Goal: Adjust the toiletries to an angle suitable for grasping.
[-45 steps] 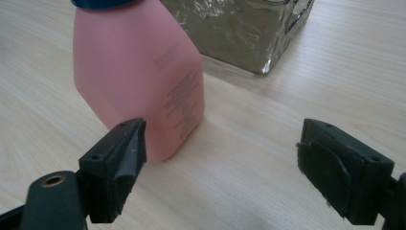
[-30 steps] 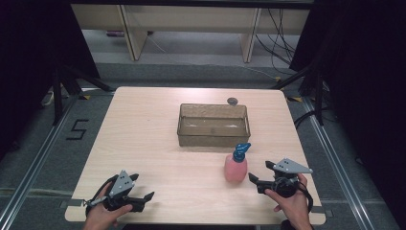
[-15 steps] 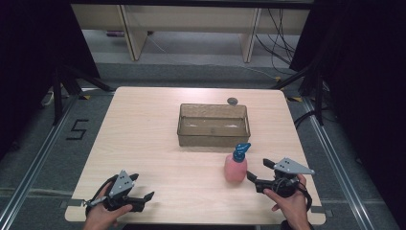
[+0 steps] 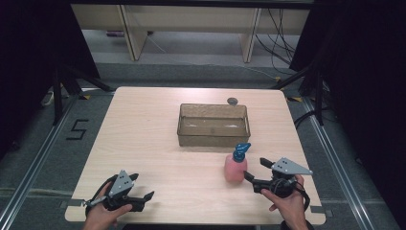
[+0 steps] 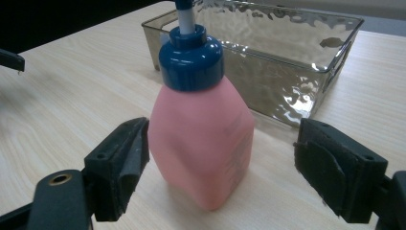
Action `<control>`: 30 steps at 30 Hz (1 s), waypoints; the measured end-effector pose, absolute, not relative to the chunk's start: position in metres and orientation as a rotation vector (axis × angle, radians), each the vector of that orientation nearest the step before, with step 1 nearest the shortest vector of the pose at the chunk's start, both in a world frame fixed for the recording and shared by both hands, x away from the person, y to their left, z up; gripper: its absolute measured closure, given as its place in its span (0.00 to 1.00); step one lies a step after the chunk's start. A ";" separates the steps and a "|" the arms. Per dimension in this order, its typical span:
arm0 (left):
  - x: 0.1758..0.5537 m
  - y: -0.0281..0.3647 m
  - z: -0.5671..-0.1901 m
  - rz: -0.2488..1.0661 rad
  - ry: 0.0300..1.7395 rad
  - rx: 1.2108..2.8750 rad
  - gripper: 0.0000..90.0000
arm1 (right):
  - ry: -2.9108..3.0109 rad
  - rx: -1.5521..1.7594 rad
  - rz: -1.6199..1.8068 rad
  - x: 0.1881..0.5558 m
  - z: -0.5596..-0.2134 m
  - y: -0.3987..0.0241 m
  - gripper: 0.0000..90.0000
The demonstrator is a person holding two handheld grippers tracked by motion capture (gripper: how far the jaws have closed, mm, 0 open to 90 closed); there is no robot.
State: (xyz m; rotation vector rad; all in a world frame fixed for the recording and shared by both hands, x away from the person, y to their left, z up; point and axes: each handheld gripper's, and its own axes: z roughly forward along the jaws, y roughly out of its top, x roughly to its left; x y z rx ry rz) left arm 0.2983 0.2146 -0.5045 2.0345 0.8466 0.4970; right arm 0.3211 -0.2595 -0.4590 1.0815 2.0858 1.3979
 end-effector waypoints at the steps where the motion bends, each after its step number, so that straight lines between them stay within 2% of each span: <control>1: 0.298 0.215 -0.505 0.497 0.847 2.034 0.17 | 2.095 1.063 1.383 0.322 -0.458 -0.260 0.23; 30: 0.300 0.214 -0.503 0.482 0.860 2.019 0.16 | 2.106 1.013 1.428 0.334 -0.451 -0.240 0.24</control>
